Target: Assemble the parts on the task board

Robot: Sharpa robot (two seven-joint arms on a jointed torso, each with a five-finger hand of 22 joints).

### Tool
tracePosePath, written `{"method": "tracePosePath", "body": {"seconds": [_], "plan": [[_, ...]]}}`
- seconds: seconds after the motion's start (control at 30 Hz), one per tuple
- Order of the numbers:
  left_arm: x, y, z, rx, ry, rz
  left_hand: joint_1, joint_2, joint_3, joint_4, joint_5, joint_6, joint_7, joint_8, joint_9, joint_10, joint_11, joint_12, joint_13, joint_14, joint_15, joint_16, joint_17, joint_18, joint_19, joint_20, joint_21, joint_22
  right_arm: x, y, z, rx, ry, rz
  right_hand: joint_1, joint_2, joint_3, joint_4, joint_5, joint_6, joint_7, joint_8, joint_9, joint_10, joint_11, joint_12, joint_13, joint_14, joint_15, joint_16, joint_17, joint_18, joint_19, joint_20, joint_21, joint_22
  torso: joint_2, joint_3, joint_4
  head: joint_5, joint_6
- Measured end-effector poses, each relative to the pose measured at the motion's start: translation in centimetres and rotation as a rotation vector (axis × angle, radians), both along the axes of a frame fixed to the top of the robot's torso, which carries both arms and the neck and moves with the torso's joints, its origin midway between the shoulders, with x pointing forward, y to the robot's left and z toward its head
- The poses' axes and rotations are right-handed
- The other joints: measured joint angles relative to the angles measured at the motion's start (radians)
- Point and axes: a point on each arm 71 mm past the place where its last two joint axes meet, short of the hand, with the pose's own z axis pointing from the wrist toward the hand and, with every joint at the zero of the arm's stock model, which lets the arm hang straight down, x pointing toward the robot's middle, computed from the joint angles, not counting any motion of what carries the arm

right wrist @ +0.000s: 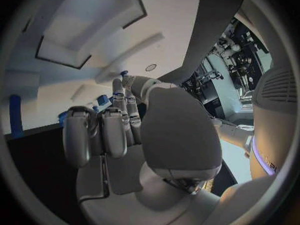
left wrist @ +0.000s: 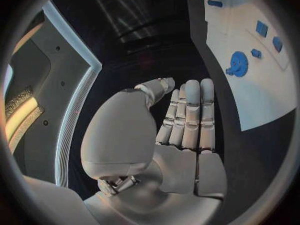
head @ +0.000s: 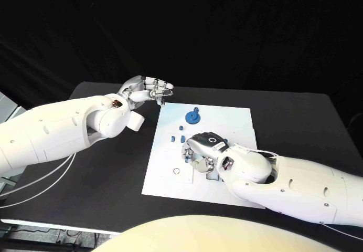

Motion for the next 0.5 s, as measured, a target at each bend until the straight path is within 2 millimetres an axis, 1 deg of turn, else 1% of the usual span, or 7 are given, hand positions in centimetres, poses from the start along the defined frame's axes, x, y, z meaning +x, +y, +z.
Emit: {"method": "tracePosePath", "body": {"seconds": [0.13,0.2,0.3,0.37,0.4,0.47,0.5], "plan": [[-0.01,0.00,-0.01,0.000,0.001,-0.001,0.000,0.000,0.000,0.000,0.000,0.000,0.000,0.000,0.000,0.000,0.000,0.000,0.000,0.000,0.000,0.000,0.000,0.000,0.000,0.000,0.000,0.000,0.02,0.00,-0.29,-0.010,0.009,0.002,-0.057,-0.020,-0.028,0.020,0.015,-0.029,0.008,-0.015,0.006,-0.008,-0.018,0.001,-0.007,0.000,0.001,0.000,0.000,0.000,0.000,0.000,-0.026,0.000,0.000,0.0000,0.0001,0.000,0.000],[-0.01,0.01,-0.01,0.001,0.002,-0.001,0.000,0.000,0.000,0.000,0.000,0.000,0.000,0.000,0.000,0.000,0.000,0.000,0.000,0.000,0.000,0.000,0.000,0.000,0.000,0.000,0.000,0.000,0.02,0.01,-0.32,-0.011,0.011,0.004,-0.069,-0.030,-0.035,0.026,0.012,-0.031,0.009,-0.019,0.001,-0.030,-0.011,0.000,-0.010,0.000,0.007,0.000,0.000,0.000,0.000,0.000,-0.039,0.000,0.000,-0.0002,-0.0001,0.000,0.000],[-0.01,0.02,-0.02,0.001,0.003,-0.001,0.000,0.000,0.000,0.000,0.000,0.000,0.000,0.000,0.000,0.000,0.000,0.000,0.000,0.000,0.000,0.000,0.000,0.000,0.000,0.000,0.000,0.000,0.02,-0.03,-0.39,-0.012,0.015,0.003,-0.078,-0.039,-0.040,0.026,0.005,-0.034,0.013,-0.025,-0.002,-0.059,-0.003,0.000,-0.016,-0.002,0.009,0.000,0.000,0.000,0.003,0.004,-0.068,0.000,-0.001,-0.0004,-0.0002,0.001,0.000],[-0.01,0.02,-0.02,0.001,0.004,-0.001,0.000,0.000,0.000,0.000,0.000,0.000,0.000,0.000,0.000,0.000,0.000,0.000,0.000,0.000,0.000,0.000,0.000,0.000,0.000,0.000,0.000,0.000,0.03,-0.09,-0.41,-0.011,0.016,0.002,-0.084,-0.045,-0.044,0.030,0.000,-0.041,0.016,-0.033,-0.003,-0.079,0.000,0.002,-0.016,0.000,0.014,-0.009,0.000,0.000,0.002,0.010,-0.097,0.000,-0.001,-0.0003,-0.0008,0.001,0.000],[-0.01,0.02,-0.03,0.001,0.004,-0.001,0.000,0.000,0.000,0.000,0.000,0.000,0.000,0.000,0.000,0.000,0.000,0.000,0.000,0.000,0.000,0.000,-0.001,0.000,0.000,0.000,0.000,0.000,0.02,-0.14,-0.43,-0.010,0.016,0.000,-0.083,-0.046,-0.051,0.031,-0.001,-0.053,0.017,-0.044,-0.006,-0.105,0.004,0.004,-0.019,-0.002,0.020,-0.018,0.000,0.000,-0.004,0.015,-0.126,0.000,-0.001,-0.0002,-0.0007,0.001,0.000],[-0.01,0.03,-0.03,0.001,0.005,-0.001,0.000,0.000,0.000,0.000,0.000,0.000,0.000,0.000,0.000,0.000,0.000,0.000,0.000,0.000,0.000,0.000,-0.001,0.000,0.000,0.000,0.000,0.000,0.00,-0.19,-0.45,-0.007,0.016,-0.001,-0.075,-0.054,-0.060,0.029,-0.001,-0.068,0.021,-0.055,-0.008,-0.140,0.007,-0.003,-0.038,0.000,0.022,-0.029,0.000,0.016,-0.013,0.024,-0.161,0.000,-0.001,0.0000,-0.0009,0.001,0.000],[0.00,0.05,-0.04,0.002,0.005,-0.001,0.000,0.000,0.000,0.000,0.000,0.000,0.000,0.000,0.000,0.000,0.000,0.000,0.000,0.000,0.000,0.000,-0.001,0.000,0.000,0.000,0.000,0.000,-0.03,-0.26,-0.49,-0.005,0.016,-0.003,-0.072,-0.056,-0.071,0.029,-0.001,-0.081,0.019,-0.066,-0.011,-0.152,0.009,-0.003,-0.038,-0.001,0.028,-0.039,-0.007,0.016,-0.023,0.029,-0.190,0.000,-0.001,0.0000,-0.0009,0.001,0.000]]}}
